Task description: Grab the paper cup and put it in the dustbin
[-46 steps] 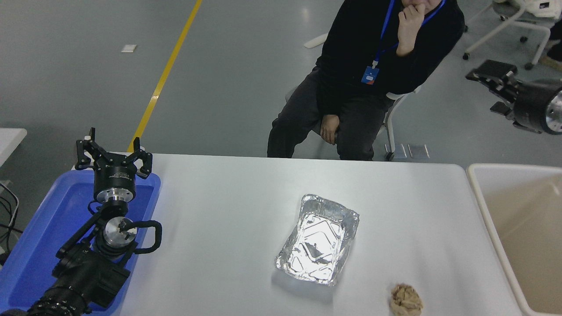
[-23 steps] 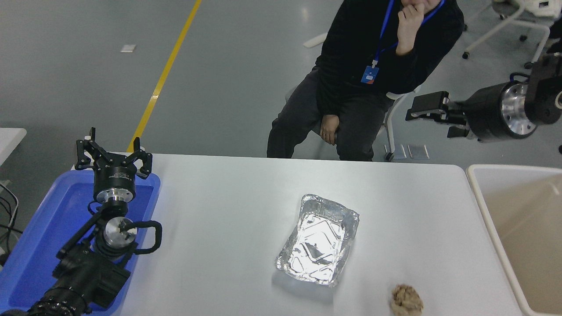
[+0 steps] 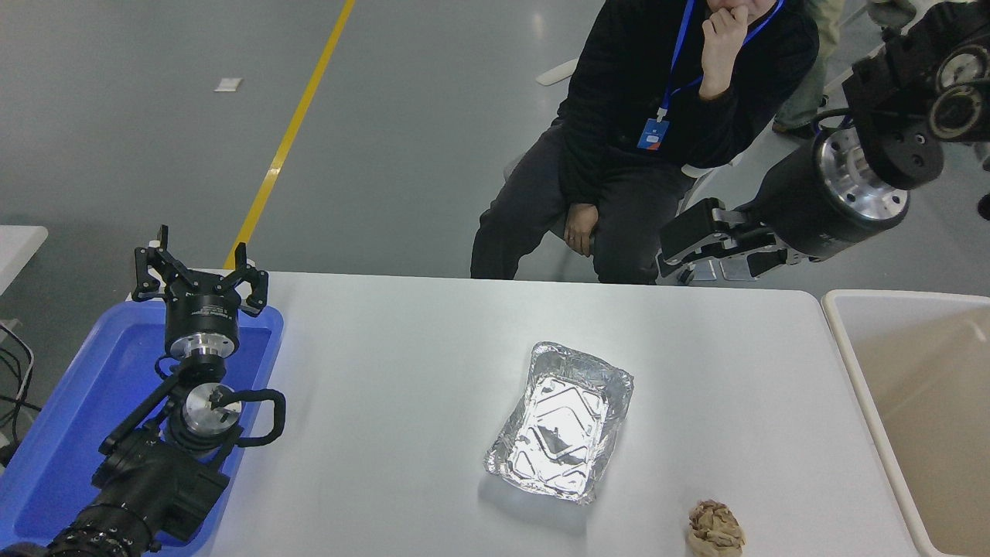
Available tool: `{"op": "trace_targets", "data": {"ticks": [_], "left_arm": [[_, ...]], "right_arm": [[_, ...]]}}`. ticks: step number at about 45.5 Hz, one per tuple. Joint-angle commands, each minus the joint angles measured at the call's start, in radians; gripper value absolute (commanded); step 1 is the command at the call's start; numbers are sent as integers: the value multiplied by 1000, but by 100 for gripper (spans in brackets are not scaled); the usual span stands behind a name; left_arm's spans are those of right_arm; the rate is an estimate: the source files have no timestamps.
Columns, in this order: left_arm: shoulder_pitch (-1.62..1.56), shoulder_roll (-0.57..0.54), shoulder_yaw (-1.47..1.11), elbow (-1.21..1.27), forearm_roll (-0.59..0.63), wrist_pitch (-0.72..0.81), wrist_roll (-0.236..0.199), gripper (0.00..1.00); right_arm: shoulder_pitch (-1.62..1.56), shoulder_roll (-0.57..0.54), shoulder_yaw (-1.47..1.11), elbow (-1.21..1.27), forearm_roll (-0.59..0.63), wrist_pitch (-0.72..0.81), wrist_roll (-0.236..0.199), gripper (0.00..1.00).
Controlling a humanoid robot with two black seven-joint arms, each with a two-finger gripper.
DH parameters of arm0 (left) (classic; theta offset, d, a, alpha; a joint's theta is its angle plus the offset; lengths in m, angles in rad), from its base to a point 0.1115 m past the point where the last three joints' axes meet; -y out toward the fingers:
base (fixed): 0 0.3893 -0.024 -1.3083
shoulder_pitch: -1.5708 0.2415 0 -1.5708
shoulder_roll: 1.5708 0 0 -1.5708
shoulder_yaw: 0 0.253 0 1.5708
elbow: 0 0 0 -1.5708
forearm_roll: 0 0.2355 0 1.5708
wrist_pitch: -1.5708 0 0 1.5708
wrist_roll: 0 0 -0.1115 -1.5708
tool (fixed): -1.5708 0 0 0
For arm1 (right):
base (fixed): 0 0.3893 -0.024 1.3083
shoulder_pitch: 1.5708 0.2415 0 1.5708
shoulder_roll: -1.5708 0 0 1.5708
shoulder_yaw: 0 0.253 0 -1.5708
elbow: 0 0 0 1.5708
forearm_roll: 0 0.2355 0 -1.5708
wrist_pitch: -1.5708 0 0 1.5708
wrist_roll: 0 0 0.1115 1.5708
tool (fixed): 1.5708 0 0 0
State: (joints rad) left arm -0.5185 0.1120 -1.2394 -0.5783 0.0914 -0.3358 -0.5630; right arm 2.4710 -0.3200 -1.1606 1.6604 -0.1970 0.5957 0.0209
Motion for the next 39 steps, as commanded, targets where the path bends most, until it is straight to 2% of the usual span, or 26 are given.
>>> {"op": "trace_targets", "data": {"ticks": [1, 10, 22, 39], "left_arm": [[0, 0, 0, 0, 1, 0, 0, 99], [0, 0, 0, 0, -1, 0, 0, 99], [0, 0, 1, 0, -1, 0, 0, 99], [0, 0, 0, 0, -1, 0, 0, 99]], "right_arm": [[-14, 84, -30, -5, -18, 52, -4, 100], [9, 82, -106, -5, 56, 96, -12, 100], [43, 90, -130, -7, 252, 119, -70, 100], [121, 96, -120, -2, 298, 185, -56, 100]]}}
